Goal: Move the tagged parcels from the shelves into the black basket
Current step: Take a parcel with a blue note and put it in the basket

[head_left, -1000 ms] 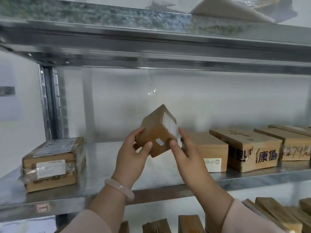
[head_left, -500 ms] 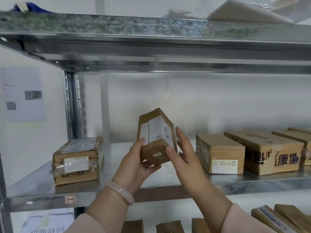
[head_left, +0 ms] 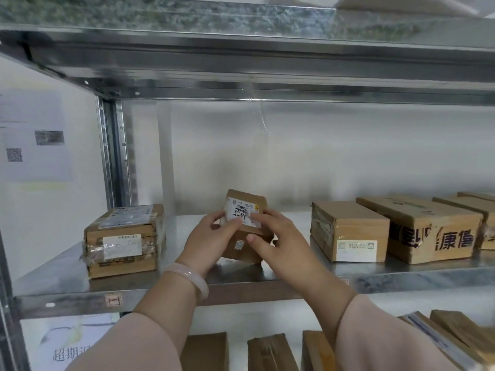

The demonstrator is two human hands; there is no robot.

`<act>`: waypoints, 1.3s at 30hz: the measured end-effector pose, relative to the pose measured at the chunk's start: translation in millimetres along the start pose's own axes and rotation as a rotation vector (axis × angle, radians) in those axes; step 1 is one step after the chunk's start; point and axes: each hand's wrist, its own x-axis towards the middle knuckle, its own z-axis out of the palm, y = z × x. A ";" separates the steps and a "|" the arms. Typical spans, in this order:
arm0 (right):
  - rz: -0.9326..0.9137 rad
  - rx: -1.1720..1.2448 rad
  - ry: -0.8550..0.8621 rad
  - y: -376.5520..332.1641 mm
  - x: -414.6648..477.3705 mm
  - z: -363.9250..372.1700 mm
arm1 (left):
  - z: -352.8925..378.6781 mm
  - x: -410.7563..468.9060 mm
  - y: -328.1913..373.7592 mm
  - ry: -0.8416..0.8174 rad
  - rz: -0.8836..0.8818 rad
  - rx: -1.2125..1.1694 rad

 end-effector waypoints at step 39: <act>0.287 0.340 0.194 94.8 -6.7 -166.1 | 184.0 -2.7 37.5 0.189 0.293 -0.022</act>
